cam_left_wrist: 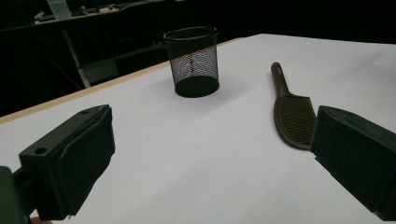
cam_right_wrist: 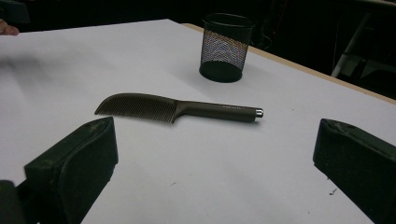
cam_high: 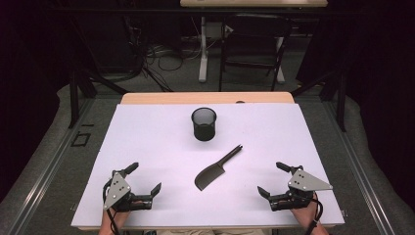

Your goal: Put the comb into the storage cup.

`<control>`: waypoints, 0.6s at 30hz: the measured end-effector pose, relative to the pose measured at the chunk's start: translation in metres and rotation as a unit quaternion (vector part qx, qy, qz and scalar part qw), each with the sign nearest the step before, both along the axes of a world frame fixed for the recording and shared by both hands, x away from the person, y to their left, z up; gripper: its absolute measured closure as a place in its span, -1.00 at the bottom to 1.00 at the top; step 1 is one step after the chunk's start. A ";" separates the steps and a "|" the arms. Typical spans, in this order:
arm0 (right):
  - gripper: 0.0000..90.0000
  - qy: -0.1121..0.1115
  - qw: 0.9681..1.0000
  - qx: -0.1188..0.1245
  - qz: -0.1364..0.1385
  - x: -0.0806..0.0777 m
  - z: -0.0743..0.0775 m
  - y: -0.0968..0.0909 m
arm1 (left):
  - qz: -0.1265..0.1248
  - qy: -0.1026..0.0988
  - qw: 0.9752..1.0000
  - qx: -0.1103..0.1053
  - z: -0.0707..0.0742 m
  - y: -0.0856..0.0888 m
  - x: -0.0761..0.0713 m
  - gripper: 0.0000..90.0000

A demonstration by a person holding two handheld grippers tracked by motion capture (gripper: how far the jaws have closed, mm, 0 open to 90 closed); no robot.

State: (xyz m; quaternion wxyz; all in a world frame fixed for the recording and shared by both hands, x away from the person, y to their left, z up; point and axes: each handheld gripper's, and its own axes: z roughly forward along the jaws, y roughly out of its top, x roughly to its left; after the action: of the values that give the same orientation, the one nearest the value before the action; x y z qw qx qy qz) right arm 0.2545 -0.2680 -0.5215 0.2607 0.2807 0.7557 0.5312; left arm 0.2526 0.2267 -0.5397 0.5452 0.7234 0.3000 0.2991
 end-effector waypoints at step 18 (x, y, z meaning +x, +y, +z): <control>-1.00 0.022 1.000 -0.016 -0.016 0.016 0.006 0.006 | 0.005 0.003 1.000 0.005 0.000 -0.002 0.002 -1.00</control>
State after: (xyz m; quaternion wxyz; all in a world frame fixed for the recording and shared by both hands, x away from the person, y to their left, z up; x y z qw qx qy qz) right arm 0.2709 -0.2616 -0.5157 0.2571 0.3001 0.7650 0.5086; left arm 0.2550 0.2242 -0.5393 0.5395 0.7255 0.3037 0.3005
